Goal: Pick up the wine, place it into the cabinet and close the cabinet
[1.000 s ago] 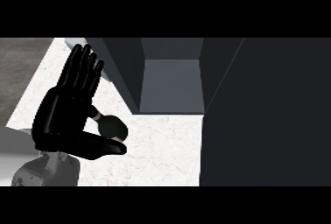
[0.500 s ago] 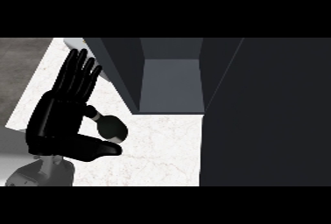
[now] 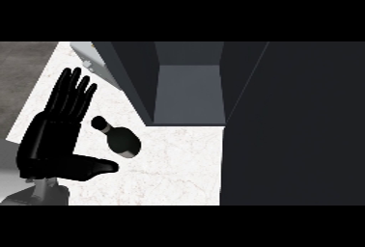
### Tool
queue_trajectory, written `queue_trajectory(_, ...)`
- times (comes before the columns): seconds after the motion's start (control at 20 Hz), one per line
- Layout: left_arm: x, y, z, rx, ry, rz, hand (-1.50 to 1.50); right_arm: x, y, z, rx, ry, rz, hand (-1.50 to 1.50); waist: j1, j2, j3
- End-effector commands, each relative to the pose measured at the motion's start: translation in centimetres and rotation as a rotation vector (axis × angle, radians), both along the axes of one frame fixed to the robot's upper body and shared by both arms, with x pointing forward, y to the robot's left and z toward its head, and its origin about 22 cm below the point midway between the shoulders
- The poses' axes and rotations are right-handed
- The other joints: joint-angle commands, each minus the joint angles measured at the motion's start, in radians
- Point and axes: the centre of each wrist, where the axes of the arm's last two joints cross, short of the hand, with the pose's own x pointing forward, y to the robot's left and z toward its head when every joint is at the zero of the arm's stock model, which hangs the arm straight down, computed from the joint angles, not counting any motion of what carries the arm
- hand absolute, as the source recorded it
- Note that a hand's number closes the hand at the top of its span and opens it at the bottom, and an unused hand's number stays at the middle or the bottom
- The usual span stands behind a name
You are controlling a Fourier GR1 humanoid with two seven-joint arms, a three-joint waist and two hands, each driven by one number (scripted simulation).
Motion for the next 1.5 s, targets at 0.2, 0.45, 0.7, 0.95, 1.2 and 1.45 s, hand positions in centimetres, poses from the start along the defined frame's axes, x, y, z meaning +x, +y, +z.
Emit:
queue_trajectory(0.2,0.1,1.5,-4.4,0.047,0.045,0.041,-1.50,0.0,-0.3,0.1,0.016,0.004,0.027,-1.50,-0.001,0.001,0.000)
queue_trajectory(0.45,-0.2,2.8,-6.2,0.035,0.063,0.027,-1.50,-0.1,1.6,0.9,0.019,-0.002,-0.002,-1.50,0.001,0.001,0.000)
queue_trajectory(0.7,0.5,6.2,-8.3,0.032,0.090,0.056,-1.50,0.4,-0.3,0.0,0.008,0.008,0.008,-1.50,-0.001,0.001,0.000)
queue_trajectory(0.95,-0.3,6.0,-10.9,0.065,0.107,0.061,-1.50,-0.6,1.8,1.1,0.024,0.012,0.015,-1.50,0.000,0.000,0.000)
queue_trajectory(1.2,-0.2,8.1,-12.8,0.070,0.133,0.040,-1.50,-0.1,2.0,0.3,0.007,0.007,0.035,-1.50,0.000,0.001,0.000)
queue_trajectory(1.45,0.9,6.5,-13.9,0.098,0.141,0.037,-1.50,0.3,1.2,-1.2,0.017,-0.005,0.022,-1.50,-0.002,0.001,0.000)
